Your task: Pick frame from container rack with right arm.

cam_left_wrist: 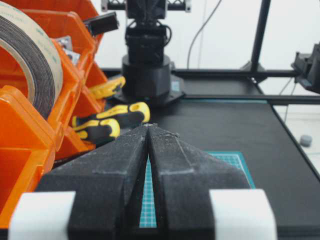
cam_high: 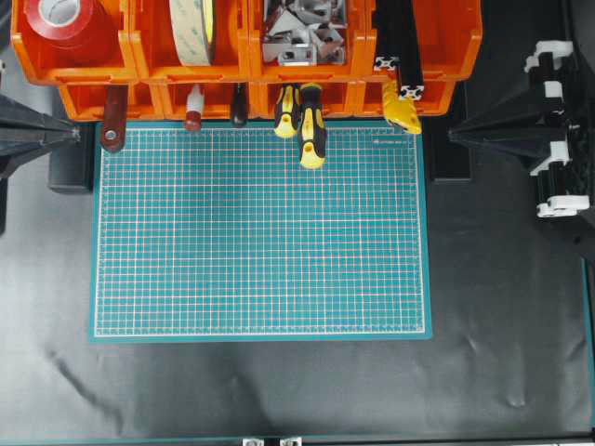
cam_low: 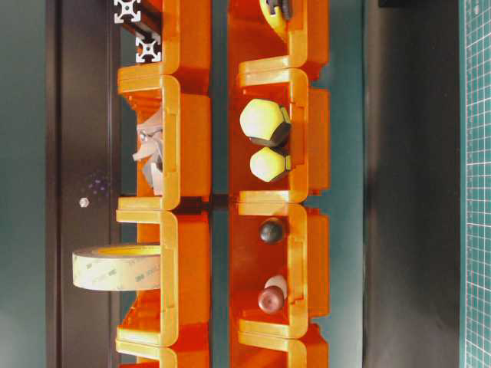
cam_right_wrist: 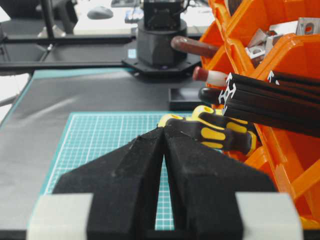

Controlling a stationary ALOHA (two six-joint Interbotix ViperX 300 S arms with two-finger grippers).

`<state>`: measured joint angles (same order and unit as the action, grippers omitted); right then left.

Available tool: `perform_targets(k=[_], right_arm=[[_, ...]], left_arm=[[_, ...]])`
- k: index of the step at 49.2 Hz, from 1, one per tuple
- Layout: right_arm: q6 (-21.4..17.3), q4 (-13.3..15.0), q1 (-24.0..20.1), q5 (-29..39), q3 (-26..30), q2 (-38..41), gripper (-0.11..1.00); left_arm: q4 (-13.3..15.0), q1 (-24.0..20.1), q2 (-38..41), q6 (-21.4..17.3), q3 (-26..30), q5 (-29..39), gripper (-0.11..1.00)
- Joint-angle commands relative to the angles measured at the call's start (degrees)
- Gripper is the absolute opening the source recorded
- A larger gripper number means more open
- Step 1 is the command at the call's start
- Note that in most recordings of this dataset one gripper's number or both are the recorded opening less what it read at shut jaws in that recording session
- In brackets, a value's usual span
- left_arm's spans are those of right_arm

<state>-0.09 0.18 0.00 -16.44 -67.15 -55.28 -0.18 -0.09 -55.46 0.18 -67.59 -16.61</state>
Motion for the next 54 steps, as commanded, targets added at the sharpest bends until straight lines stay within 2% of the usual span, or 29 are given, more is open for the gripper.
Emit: perform_targets(k=[1,4,6,15,24,29,37,44,54], right_arm=[[-0.7,-0.4,-0.1,-0.4,1.1,0.4,0.02],[-1.1,-0.4,-0.6,2.1,2.6,0.2,0.03],[-1.7,-0.4,-1.0,6.6,4.7,0.0,0.0],[-2.3,-0.4,-2.4,25.4,14.2,0.3,0.0],[-3.0,-0.4,-6.1,37.5,23.4,2.5,0.0],[-4.7,-0.4,-8.6,44.9,29.4,5.5,0.0],[-9.7,0.5,-11.1,56.3,39.0,12.4,0.0],[-11.3,5.7,-14.1,67.9,46.2,19.8,0.0],[-13.3,19.3,-19.9,78.0,51.6,27.0,0.0]], left_arm=[[-1.6,0.5,0.9,1.1,1.6,0.5,0.06],[-1.7,0.9,1.1,1.6,2.5,1.1,0.02],[-1.7,1.1,1.1,1.8,3.4,1.5,0.0],[-1.7,1.1,-0.5,1.7,6.2,5.4,0.0],[-1.7,1.3,-2.2,1.8,7.6,11.3,0.0],[-1.8,1.4,-2.4,1.9,7.6,12.5,0.0],[-1.7,1.4,-2.0,1.9,7.5,12.6,0.0],[-1.7,1.5,-1.5,1.9,7.5,12.7,0.0],[-1.8,1.5,-1.4,1.8,7.5,12.9,0.0]])
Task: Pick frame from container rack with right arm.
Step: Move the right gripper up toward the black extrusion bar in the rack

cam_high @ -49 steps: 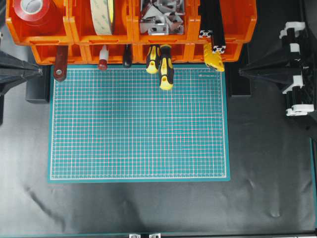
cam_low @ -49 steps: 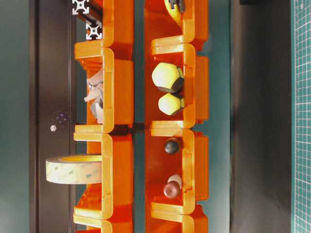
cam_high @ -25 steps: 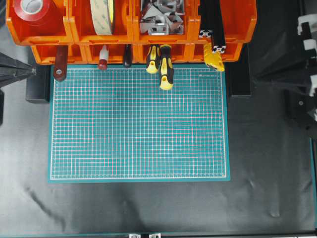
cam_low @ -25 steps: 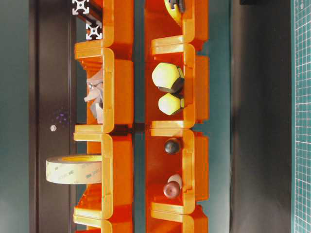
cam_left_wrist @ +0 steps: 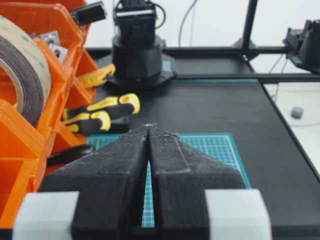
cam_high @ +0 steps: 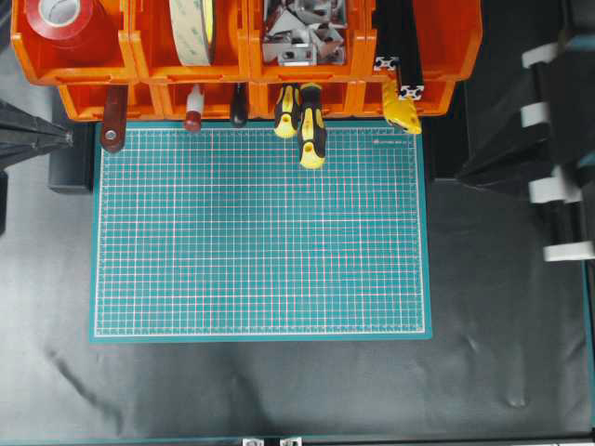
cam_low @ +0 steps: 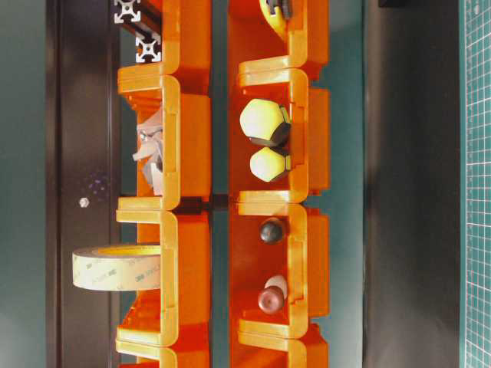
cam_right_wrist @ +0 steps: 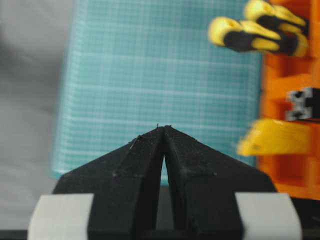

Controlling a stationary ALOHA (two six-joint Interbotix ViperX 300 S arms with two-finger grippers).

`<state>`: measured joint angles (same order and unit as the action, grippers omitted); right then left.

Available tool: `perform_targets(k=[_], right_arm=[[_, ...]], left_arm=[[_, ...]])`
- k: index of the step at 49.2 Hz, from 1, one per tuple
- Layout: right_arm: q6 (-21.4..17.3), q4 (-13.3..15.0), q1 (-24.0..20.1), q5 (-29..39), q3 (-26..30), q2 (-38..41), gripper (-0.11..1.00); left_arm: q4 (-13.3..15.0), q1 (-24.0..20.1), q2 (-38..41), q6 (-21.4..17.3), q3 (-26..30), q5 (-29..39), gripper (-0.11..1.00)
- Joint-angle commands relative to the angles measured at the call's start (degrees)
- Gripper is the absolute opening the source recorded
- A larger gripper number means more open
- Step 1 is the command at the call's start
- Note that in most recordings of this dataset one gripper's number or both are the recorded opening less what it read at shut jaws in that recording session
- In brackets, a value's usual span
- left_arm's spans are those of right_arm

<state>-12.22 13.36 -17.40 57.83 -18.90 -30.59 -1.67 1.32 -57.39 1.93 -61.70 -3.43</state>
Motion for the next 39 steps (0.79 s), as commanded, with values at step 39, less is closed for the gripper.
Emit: perform_targets(k=[39], right_arm=[[-7.6,51.3,-23.2,42.5,9.3,28.6,0.0]], left_arm=[[-0.2,-0.4,0.6,0.1,1.4,0.4,0.0]])
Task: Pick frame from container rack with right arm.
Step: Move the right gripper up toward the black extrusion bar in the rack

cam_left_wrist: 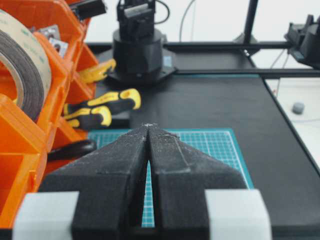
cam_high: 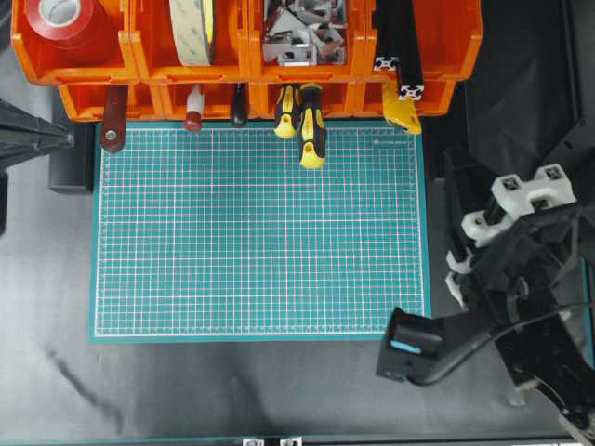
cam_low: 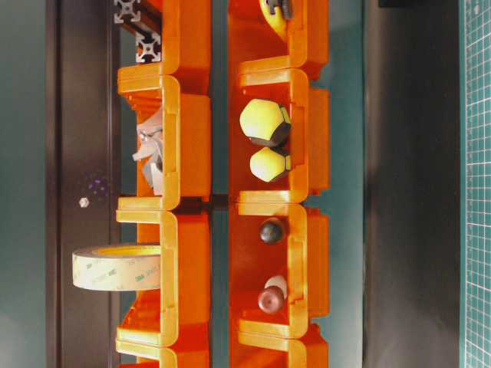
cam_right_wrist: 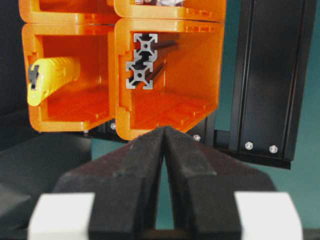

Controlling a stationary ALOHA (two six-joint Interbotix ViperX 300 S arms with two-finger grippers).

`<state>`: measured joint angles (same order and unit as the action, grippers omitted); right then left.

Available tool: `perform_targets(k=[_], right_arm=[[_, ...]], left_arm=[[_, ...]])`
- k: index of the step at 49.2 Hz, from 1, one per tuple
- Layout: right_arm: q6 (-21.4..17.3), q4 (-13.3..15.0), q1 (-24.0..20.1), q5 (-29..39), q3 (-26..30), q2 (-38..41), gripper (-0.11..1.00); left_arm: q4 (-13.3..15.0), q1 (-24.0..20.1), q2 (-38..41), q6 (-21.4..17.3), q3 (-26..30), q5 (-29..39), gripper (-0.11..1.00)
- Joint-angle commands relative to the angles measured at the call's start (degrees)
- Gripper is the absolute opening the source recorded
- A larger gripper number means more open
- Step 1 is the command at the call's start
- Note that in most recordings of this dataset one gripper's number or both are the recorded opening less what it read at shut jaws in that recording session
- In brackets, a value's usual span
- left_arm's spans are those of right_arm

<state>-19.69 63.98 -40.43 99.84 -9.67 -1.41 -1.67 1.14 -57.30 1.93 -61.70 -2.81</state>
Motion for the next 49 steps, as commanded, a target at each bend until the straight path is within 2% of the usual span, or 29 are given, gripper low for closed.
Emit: perform_targets(k=[1,11,16,21,25,29,33,38,49], right_arm=[[-0.2,0.7,-0.2,0.4,0.0,-0.6,0.0],[-0.3,1.7,-0.1,0.6,-2.2,-0.6,0.01],[-0.4,3.3,0.0,0.4,-3.8,-0.7,0.07],[-0.7,4.5,0.5,0.0,-4.7,-0.8,0.24],[-0.9,6.1,1.3,0.0,-5.6,-0.7,0.45],[-1.8,9.5,2.0,-0.4,-6.7,-0.6,0.69],[-4.5,12.5,2.9,-2.5,-7.6,-0.4,0.83],[-7.0,13.3,4.0,-5.7,-9.5,-0.4,0.84],[-7.1,13.0,5.8,-10.6,-11.7,0.5,0.83]], left_arm=[[-0.2,-0.3,0.5,0.1,1.4,-0.3,0.0],[-0.2,-0.4,0.4,0.1,1.1,-0.1,0.0],[-0.2,-0.8,0.3,0.2,1.2,-0.1,0.0],[-0.2,-1.2,0.1,0.3,1.3,-0.1,0.0],[-0.2,-1.2,0.0,0.3,1.3,-0.2,0.0],[-0.2,-1.2,-0.1,0.3,1.3,-0.1,0.0],[-0.2,-1.2,-0.2,0.3,1.3,-0.1,0.0],[-0.2,-1.2,-0.2,0.3,1.3,-0.1,0.0],[-0.2,-1.2,-0.2,0.3,1.3,-0.1,0.0]])
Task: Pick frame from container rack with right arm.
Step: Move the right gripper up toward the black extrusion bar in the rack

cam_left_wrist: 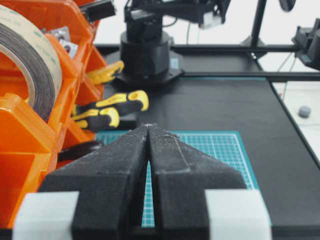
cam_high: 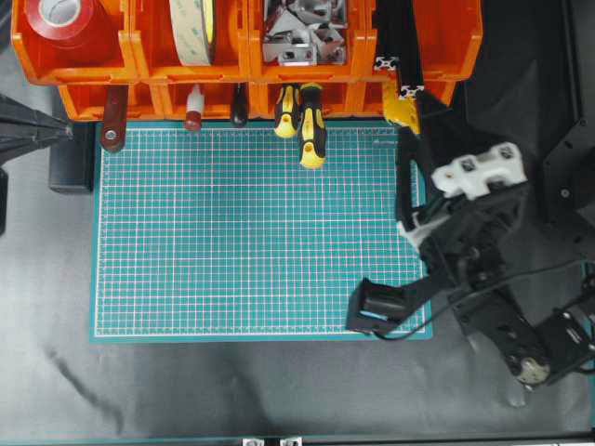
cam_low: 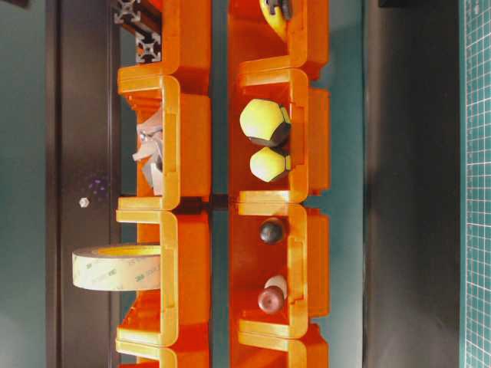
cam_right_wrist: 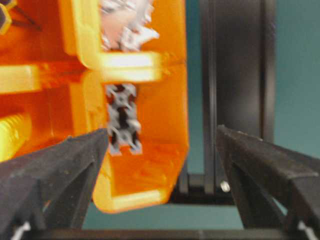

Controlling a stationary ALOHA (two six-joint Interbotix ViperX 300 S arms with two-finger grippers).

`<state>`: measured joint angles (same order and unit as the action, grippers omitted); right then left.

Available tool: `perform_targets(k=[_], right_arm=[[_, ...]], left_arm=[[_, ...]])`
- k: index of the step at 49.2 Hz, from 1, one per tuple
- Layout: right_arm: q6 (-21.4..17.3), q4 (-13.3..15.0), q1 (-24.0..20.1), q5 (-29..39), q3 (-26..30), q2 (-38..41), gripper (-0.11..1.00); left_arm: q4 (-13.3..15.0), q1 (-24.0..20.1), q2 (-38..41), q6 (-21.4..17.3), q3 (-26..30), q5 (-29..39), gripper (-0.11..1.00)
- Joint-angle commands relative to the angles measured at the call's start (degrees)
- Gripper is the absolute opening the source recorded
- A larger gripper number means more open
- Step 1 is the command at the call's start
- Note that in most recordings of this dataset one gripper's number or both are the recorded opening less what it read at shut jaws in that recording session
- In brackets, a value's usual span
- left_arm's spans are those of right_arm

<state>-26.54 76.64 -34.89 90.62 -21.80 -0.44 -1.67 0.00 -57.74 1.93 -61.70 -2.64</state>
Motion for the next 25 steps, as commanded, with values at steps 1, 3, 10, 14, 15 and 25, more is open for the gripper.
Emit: perform_targets(k=[1,3,10,14,15,25], right_arm=[[-0.3,0.3,0.4,-1.5,0.4,-0.4,0.83],[-0.3,0.1,0.6,-1.8,0.4,-0.4,0.83],[-0.2,-0.1,2.3,-1.8,0.1,-0.4,0.83],[-0.2,-0.1,3.2,-1.9,-0.1,-0.4,0.83],[-0.2,-0.1,3.3,-1.9,-0.1,-0.4,0.83],[-0.4,-1.5,3.9,-2.0,-1.3,-0.4,0.83]], left_arm=[[-0.3,-0.1,0.2,0.3,1.3,-0.3,0.0],[-0.2,-0.1,0.2,0.3,1.3,-0.3,0.0],[-0.2,-0.1,0.2,0.3,1.2,-0.3,0.0],[-0.2,-0.1,0.2,0.3,1.2,-0.3,0.0],[-0.2,-0.1,0.2,0.3,1.2,-0.3,0.0],[-0.2,-0.1,0.2,0.3,1.2,-0.3,0.0]])
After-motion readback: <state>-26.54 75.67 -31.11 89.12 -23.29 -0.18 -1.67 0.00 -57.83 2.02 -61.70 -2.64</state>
